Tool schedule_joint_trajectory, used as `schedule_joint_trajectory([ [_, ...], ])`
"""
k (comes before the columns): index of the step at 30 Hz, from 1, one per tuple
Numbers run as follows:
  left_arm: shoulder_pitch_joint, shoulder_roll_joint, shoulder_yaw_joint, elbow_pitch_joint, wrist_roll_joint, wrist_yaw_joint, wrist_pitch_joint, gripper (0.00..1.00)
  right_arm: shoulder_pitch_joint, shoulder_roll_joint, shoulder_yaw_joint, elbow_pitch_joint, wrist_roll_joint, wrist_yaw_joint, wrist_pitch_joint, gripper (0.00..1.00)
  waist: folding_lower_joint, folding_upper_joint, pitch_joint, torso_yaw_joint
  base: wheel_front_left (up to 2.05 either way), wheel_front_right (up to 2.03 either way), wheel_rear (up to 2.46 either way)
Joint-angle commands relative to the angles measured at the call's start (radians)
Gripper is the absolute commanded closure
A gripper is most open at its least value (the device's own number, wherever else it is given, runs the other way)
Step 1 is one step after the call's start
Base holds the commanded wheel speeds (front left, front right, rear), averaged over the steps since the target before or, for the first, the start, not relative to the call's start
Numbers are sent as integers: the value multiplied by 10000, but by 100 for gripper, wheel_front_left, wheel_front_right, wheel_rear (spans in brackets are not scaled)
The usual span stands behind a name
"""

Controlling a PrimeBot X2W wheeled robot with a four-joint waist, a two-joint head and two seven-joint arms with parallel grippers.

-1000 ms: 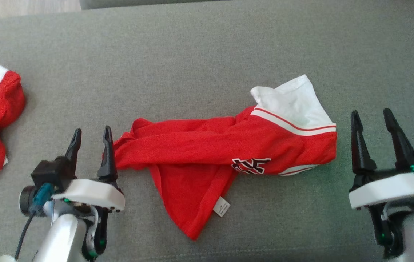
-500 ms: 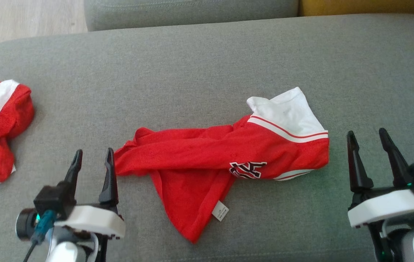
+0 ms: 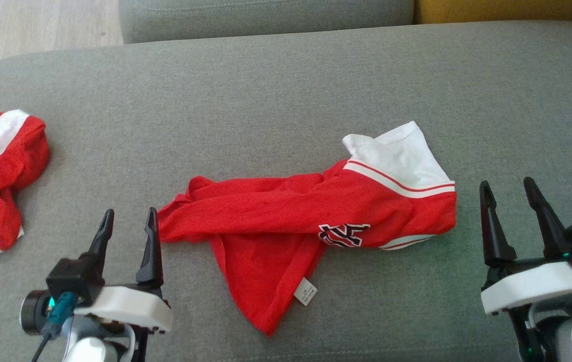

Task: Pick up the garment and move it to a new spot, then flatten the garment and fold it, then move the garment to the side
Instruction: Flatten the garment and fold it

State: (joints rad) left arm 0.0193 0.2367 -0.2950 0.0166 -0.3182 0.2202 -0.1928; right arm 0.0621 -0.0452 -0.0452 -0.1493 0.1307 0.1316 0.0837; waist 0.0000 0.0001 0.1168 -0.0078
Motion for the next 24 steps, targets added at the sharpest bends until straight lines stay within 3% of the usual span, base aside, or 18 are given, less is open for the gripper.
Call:
schedule_joint_trajectory([
  [1,-283,217,318,-362,-27,76,14,0,-156,-51,204,-372,7,-9,32,0,0,-1,-1,-1,0,0,0],
  [13,-488,289,155,-255,-42,-10,76,0,-223,-51,209,-314,57,-9,37,0,0,-1,87,-16,0,0,0],
  [17,-1004,351,-169,-58,-23,-402,316,0,-275,-51,177,-340,87,-9,30,0,0,-1,284,57,0,0,0],
  [24,-2728,569,-538,1402,-248,-1207,1806,0,-602,-51,410,-327,39,-9,26,0,0,-1,862,3,0,0,0],
])
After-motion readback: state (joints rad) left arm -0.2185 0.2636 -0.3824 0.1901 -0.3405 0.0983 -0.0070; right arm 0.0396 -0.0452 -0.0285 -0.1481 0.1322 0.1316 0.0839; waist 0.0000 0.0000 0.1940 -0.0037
